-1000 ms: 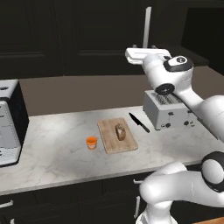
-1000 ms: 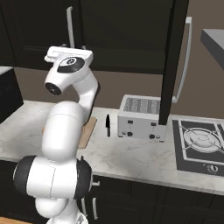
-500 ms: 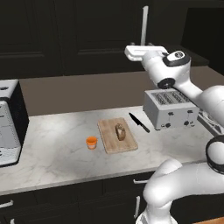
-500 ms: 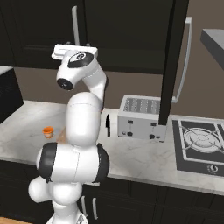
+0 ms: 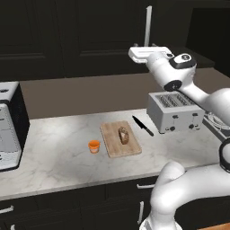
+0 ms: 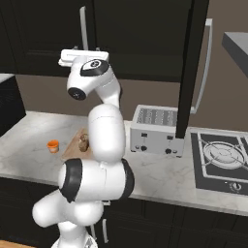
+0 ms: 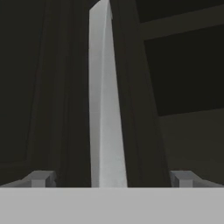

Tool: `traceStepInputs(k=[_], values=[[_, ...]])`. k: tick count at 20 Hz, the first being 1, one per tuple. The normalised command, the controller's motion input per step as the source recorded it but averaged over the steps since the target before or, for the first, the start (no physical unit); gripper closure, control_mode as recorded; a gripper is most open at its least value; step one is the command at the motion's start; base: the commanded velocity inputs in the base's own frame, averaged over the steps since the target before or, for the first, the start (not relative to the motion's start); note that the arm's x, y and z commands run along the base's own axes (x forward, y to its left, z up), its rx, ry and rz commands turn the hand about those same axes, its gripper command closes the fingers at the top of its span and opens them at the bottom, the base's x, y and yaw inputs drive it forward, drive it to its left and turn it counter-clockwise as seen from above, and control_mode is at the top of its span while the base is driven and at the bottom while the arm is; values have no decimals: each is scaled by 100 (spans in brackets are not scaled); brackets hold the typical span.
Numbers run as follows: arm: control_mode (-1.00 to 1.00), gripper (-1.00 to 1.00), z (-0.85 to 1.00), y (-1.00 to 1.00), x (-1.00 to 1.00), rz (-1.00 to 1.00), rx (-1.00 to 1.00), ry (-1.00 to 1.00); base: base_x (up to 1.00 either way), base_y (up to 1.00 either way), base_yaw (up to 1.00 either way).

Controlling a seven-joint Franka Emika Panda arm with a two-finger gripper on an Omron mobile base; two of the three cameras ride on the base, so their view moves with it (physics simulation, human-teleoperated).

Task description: Pick the bread, place it on the cutting board, pick the jam, place it on the counter, and close the cabinet.

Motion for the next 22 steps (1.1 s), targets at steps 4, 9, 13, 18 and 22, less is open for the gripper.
traceStepInputs(k=[4, 9, 13, 18, 22], values=[[-100, -100, 0, 0, 8, 0, 0, 0, 0, 0, 0], [-100, -100, 0, 0, 0, 0, 0, 0, 0, 0, 0], [-100, -100, 0, 0, 0, 0, 0, 0, 0, 0, 0], [-100, -100, 0, 0, -3, 0, 0, 0, 0, 0, 0], [-100, -100, 0, 0, -23, 0, 0, -2, 0, 0, 0]])
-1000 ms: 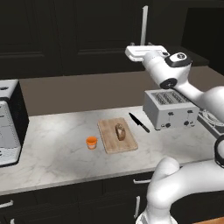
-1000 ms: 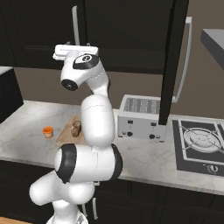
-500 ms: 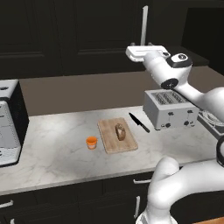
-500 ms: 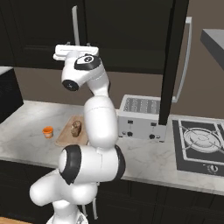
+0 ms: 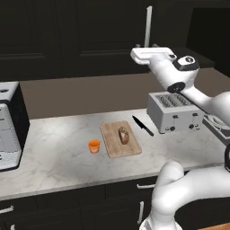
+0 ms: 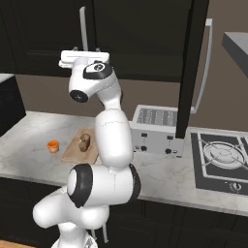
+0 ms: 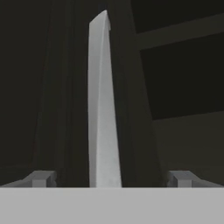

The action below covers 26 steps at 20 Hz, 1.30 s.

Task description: Pick the bread, place it on the cutting board, pick the jam, place it on the counter, and close the cabinet.

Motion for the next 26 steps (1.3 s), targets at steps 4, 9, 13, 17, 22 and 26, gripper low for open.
traceStepInputs(k=[4, 9, 13, 17, 22, 26], values=[[-100, -100, 0, 0, -36, 0, 0, -4, 0, 0, 0], [-100, -100, 0, 0, -42, 0, 0, -4, 0, 0, 0], [-100, -100, 0, 0, -42, 0, 0, -3, 0, 0, 0], [-100, -100, 3, 0, -44, 2, 0, 0, 0, 0, 0], [-100, -100, 2, 0, -45, 3, 0, 0, 0, 0, 0], [-100, -100, 4, 0, -49, 2, 0, 0, 0, 0, 0]])
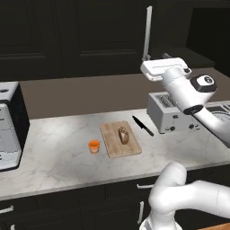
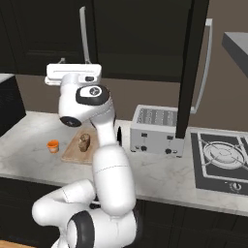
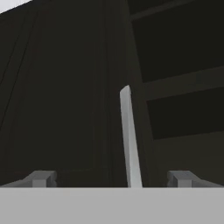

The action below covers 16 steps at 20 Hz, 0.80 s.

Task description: Pick the bread, place it on the cutting board, pick the jam, place it on the counter, and close the cabinet.

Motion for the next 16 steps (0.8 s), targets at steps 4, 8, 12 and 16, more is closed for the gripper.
traceStepInputs(k=[4, 8, 12, 16], values=[[-100, -100, 8, 0, -47, 0, 0, 0, 0, 0, 0], [-100, -100, 13, 0, -49, 0, 0, 0, 0, 0, 0], [-100, -100, 8, -4, -49, 0, 0, 0, 0, 0, 0], [-100, -100, 6, -9, -47, 0, 0, 3, 0, 0, 0]])
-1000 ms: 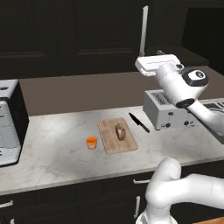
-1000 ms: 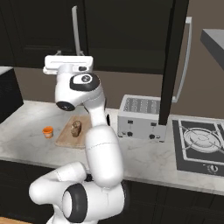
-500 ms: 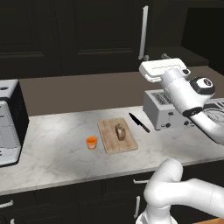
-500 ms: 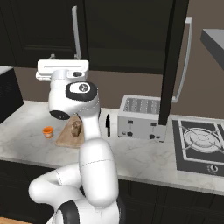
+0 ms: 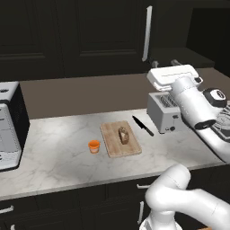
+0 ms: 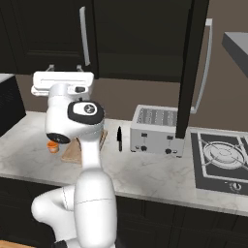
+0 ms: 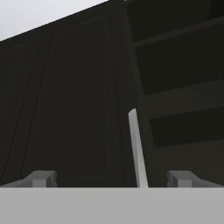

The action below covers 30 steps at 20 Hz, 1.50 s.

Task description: Pick the bread, place it on the cutting board, pick the jam, place it on the counter, and close the cabinet.

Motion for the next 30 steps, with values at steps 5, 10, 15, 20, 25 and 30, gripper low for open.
traceStepInputs(k=[5, 10, 15, 20, 25, 30], values=[[-100, -100, 15, -8, -45, 0, 0, 10, 0, 0, 0], [-100, -100, 24, -4, -41, 0, 0, 15, 0, 0, 0], [-100, -100, 28, -5, -38, 0, 0, 17, 0, 0, 0], [-100, -100, 27, -12, -36, 0, 0, 15, 0, 0, 0], [-100, -100, 19, -18, -30, 0, 0, 7, 0, 0, 0], [-100, -100, 17, -29, -18, 0, 0, 2, 0, 0, 0]])
